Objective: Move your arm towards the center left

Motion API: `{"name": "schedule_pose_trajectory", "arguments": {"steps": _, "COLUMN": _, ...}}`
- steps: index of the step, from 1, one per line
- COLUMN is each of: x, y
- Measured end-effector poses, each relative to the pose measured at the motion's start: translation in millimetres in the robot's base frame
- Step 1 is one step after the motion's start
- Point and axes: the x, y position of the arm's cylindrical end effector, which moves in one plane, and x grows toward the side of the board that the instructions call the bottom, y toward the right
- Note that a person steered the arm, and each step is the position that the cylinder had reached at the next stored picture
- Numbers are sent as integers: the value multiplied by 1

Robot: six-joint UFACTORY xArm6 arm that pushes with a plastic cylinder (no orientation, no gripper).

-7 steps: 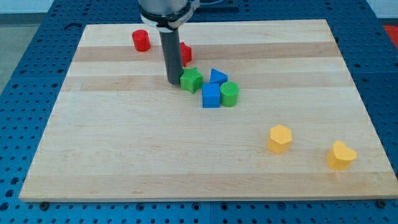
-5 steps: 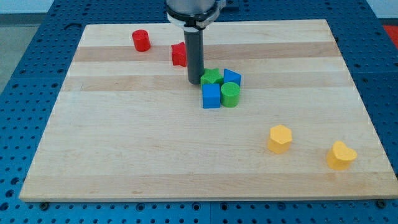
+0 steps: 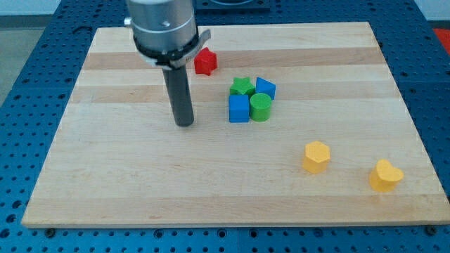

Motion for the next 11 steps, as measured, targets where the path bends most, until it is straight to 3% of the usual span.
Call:
{"name": "schedule_pose_trajectory", "arguments": {"steps": 2, "x": 4, "y": -5}}
{"name": "schedule_pose_trajectory", "arguments": {"steps": 6, "x": 81, "y": -47}}
{"name": "schedule_pose_trajectory", "arguments": {"steps": 7, "x": 78, "y": -105}}
{"name": "schedule_pose_trajectory", "arguments": {"steps": 9, "x": 11, "y": -201}}
{"name": "schedule_pose_trajectory", "arguments": {"steps": 10, "x": -65, "y": -205}}
{"name": "schedule_pose_trajectory", "arguments": {"steps": 11, "x": -109, "y": -190}}
